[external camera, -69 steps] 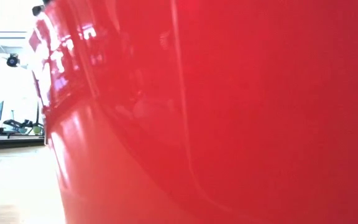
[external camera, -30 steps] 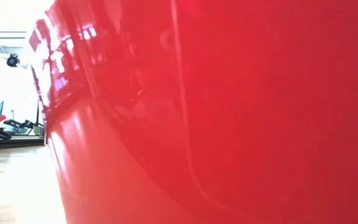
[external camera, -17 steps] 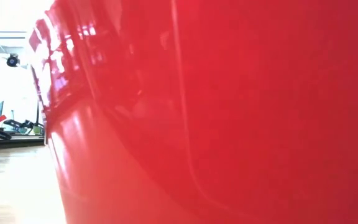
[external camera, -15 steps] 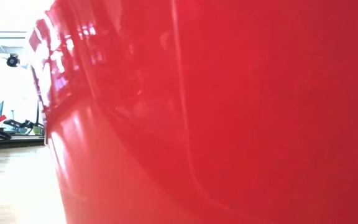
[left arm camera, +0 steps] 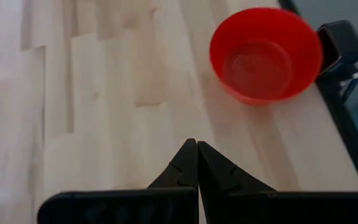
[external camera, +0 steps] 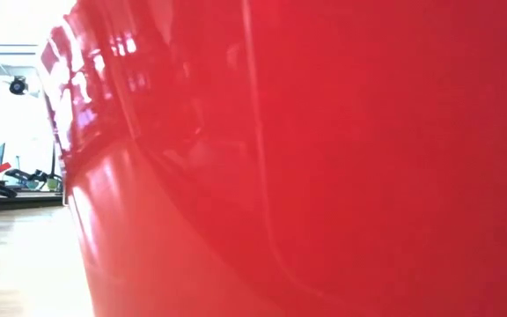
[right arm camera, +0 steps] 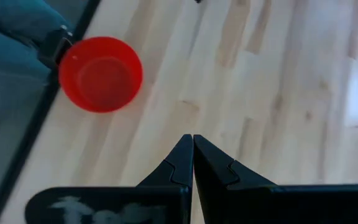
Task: Pick & Place Mini bowls
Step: Stack the red bowl on top of the red bowl on the shelf
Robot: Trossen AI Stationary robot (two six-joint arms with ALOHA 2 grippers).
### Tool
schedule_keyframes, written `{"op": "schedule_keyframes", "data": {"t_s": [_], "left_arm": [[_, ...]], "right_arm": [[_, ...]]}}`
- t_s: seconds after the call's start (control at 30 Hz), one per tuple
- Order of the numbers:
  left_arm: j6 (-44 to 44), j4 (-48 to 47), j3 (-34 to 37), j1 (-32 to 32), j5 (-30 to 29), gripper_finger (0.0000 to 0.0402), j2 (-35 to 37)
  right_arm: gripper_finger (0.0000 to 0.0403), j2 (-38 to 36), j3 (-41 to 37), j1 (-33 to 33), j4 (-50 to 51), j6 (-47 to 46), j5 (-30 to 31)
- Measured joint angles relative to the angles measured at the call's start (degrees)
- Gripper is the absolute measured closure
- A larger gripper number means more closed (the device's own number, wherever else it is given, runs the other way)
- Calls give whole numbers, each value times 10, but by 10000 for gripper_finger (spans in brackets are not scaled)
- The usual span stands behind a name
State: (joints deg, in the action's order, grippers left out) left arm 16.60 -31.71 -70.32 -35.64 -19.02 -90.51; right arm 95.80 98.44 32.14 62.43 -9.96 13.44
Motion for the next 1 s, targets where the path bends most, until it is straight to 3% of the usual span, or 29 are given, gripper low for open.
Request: {"op": "schedule_keyframes", "data": {"t_s": [0.17, 0.47, 0.8, 1.0], "left_arm": [[-17, 32, 0, -7, 9, 394, -9], [-34, 100, 1, -7, 22, 331, -41], [-27, 239, 1, -6, 14, 326, -120], [2, 275, 1, 4, 11, 326, -159]], "right_arm": [[394, 1, -27, 24, -48, -35, 0], [394, 1, -52, 40, -91, -51, 1], [394, 1, -60, 44, -92, -25, 2], [394, 1, -60, 45, -92, -14, 1]]}}
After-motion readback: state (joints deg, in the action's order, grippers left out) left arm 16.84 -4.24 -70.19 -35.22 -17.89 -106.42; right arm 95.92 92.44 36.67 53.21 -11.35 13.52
